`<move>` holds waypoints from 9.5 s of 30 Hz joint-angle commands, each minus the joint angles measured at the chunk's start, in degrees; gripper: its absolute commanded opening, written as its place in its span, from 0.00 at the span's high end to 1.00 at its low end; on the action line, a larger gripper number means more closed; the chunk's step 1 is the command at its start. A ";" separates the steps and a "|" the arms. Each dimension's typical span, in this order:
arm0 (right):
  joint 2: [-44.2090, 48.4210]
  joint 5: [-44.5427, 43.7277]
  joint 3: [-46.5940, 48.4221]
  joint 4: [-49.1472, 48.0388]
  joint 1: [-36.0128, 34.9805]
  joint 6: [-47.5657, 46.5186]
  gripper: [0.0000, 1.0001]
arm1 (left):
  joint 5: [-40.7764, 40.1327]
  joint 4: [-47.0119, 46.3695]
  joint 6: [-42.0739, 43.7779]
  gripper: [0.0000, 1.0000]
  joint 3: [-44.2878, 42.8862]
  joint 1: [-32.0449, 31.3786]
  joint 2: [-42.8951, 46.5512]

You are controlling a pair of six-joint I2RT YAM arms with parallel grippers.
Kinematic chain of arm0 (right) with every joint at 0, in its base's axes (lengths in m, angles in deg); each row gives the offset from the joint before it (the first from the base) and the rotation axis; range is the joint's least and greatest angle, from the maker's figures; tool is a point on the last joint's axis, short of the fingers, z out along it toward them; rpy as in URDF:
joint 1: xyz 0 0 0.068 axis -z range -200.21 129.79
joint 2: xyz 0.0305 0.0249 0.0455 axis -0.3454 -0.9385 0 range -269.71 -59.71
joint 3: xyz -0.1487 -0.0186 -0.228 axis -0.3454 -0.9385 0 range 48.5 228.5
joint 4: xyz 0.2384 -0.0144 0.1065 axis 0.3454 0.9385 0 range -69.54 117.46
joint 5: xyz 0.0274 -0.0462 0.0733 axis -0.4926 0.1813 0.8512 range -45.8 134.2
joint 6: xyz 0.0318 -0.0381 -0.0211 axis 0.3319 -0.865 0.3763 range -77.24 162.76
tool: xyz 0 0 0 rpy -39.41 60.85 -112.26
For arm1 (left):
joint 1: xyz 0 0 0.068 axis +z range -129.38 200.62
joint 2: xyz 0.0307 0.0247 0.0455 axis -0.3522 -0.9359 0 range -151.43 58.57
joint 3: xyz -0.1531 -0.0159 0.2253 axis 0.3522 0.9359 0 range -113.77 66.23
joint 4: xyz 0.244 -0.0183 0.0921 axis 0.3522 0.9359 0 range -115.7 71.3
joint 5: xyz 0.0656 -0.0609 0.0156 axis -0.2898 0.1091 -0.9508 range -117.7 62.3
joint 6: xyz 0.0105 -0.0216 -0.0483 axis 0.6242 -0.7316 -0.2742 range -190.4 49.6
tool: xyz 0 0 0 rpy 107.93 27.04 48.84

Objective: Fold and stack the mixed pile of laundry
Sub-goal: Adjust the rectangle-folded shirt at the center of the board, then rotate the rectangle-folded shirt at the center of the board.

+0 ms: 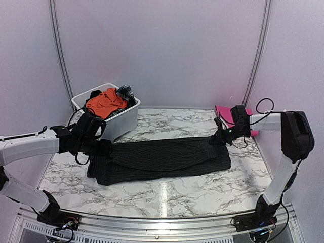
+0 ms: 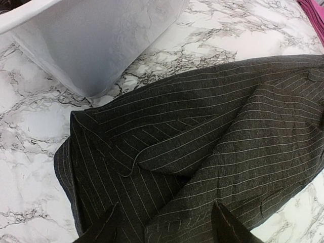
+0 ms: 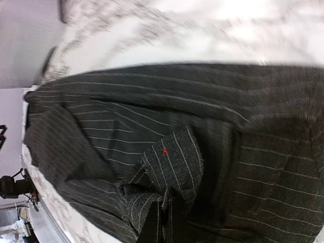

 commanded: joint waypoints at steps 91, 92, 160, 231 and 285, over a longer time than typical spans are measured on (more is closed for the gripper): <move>5.54 0.19 -11.31 2.18 0.80 0.22 1.00 | 24.69 21.93 44.77 0.61 -69.72 -7.83 -61.10; 5.52 0.19 -11.33 2.26 0.84 0.17 1.00 | 24.56 21.87 44.74 0.61 -70.19 -7.81 -61.76; -1.94 -13.50 4.84 10.21 1.55 -5.36 1.00 | 12.57 9.23 34.51 0.02 -58.65 -4.26 -47.00; 7.50 7.65 -12.01 0.25 5.62 4.49 0.58 | 10.59 -2.92 14.10 0.01 -15.13 -11.13 -21.31; 3.83 -0.87 -10.15 3.66 3.85 6.21 1.00 | 8.39 -3.72 13.50 0.01 -12.45 -11.18 -20.02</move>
